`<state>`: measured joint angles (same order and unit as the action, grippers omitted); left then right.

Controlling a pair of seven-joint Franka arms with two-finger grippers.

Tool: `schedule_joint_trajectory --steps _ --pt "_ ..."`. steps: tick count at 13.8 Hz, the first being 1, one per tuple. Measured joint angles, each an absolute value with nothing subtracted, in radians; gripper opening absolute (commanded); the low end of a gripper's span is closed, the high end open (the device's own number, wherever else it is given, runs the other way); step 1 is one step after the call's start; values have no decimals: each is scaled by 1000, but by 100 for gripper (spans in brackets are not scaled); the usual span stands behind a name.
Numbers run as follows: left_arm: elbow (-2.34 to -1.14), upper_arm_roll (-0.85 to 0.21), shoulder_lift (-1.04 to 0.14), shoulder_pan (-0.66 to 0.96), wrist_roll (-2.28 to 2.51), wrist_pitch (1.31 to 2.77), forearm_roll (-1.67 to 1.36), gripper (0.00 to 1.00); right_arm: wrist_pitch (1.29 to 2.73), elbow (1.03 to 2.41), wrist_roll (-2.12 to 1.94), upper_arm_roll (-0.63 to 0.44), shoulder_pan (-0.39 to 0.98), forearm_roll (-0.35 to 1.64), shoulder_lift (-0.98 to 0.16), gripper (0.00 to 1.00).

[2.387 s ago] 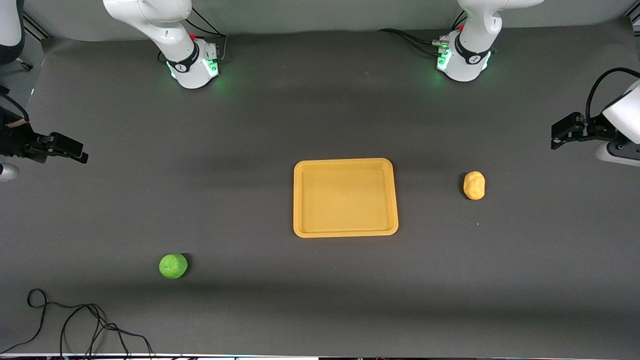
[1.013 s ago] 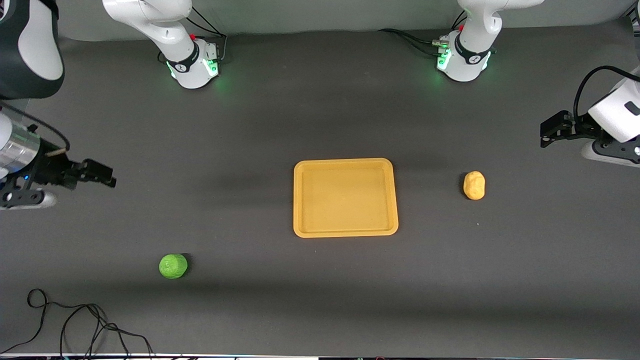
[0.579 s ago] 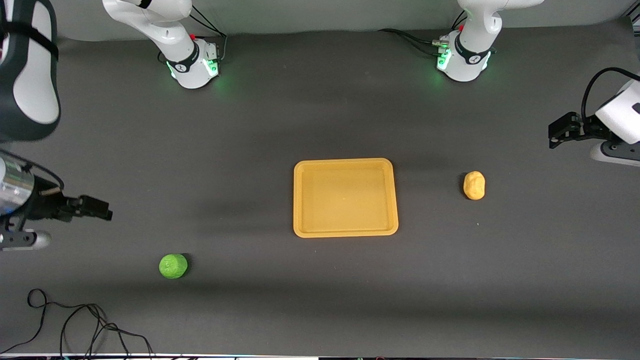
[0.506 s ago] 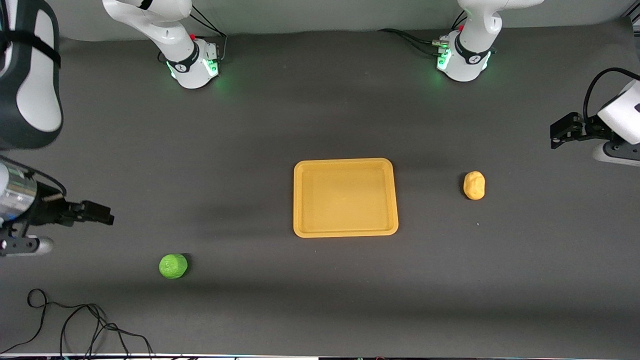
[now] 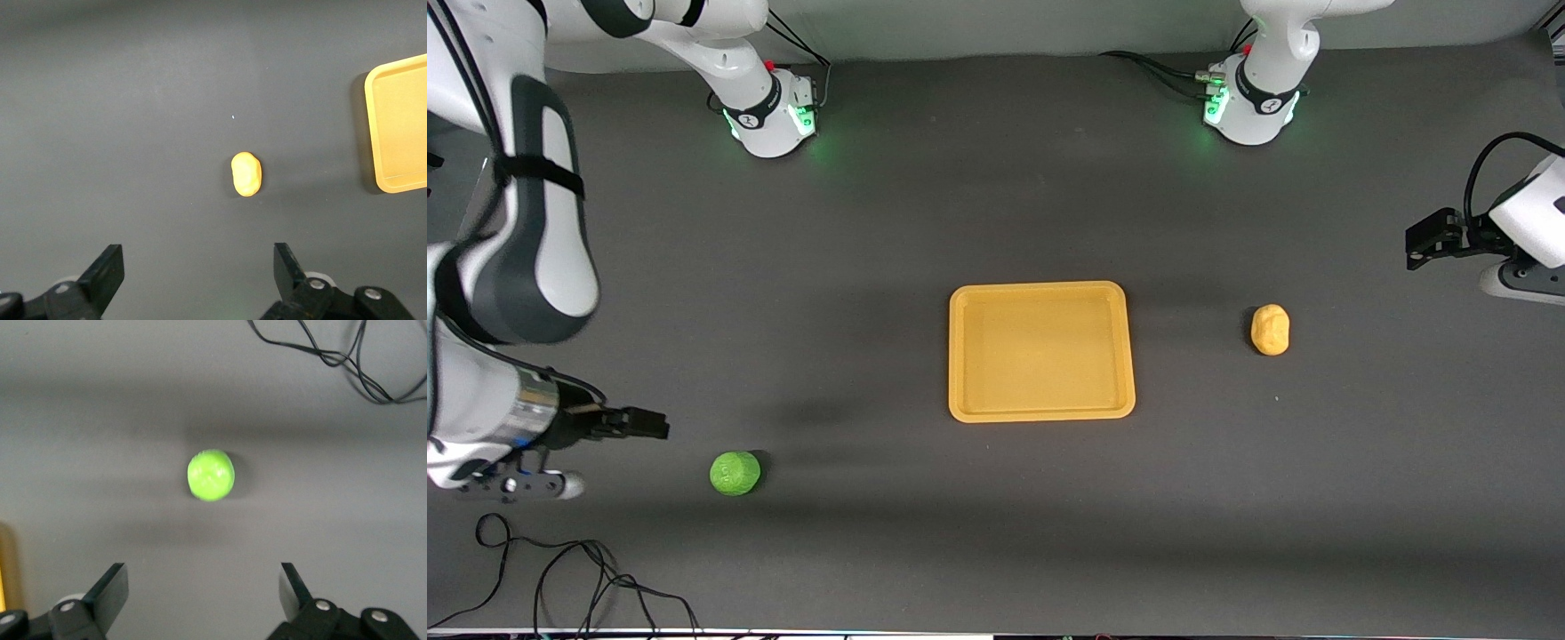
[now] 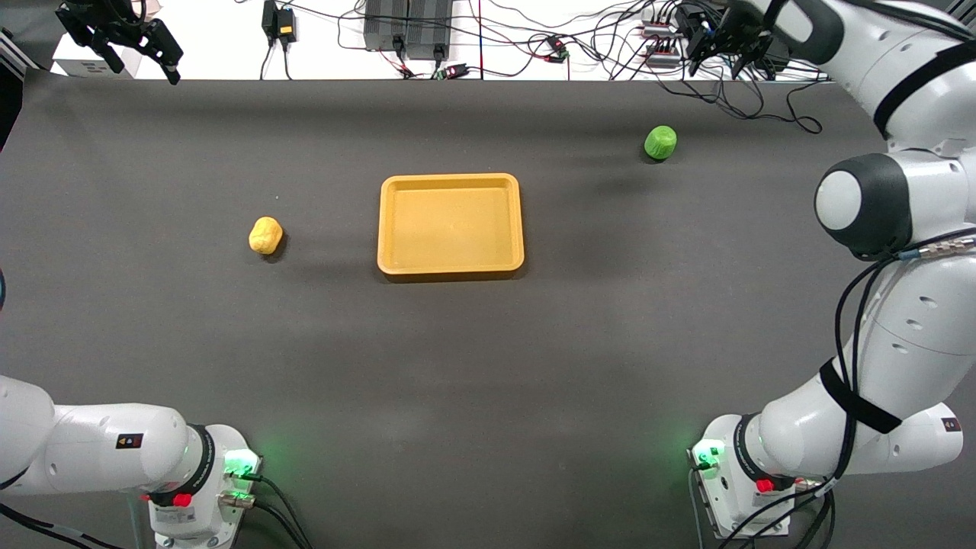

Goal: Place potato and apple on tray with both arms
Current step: 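Reach the right gripper down to the green apple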

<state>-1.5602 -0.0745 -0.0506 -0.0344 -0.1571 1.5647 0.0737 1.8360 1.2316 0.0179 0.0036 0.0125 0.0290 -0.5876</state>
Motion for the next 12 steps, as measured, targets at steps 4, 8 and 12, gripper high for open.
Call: schedule_joint_trajectory --steps 4,8,12 --pt "-1560 -74 -52 -37 -157 1566 74 100 1984 1296 18 4 13 29 -640 100" --pt "-1559 -73 -56 -47 -157 1586 74 100 2097 1309 18 4 14 30 -733 100" --pt "-1560 -76 -58 -47 -157 1586 74 100 2178 1325 18 6 28 43 -799 100"
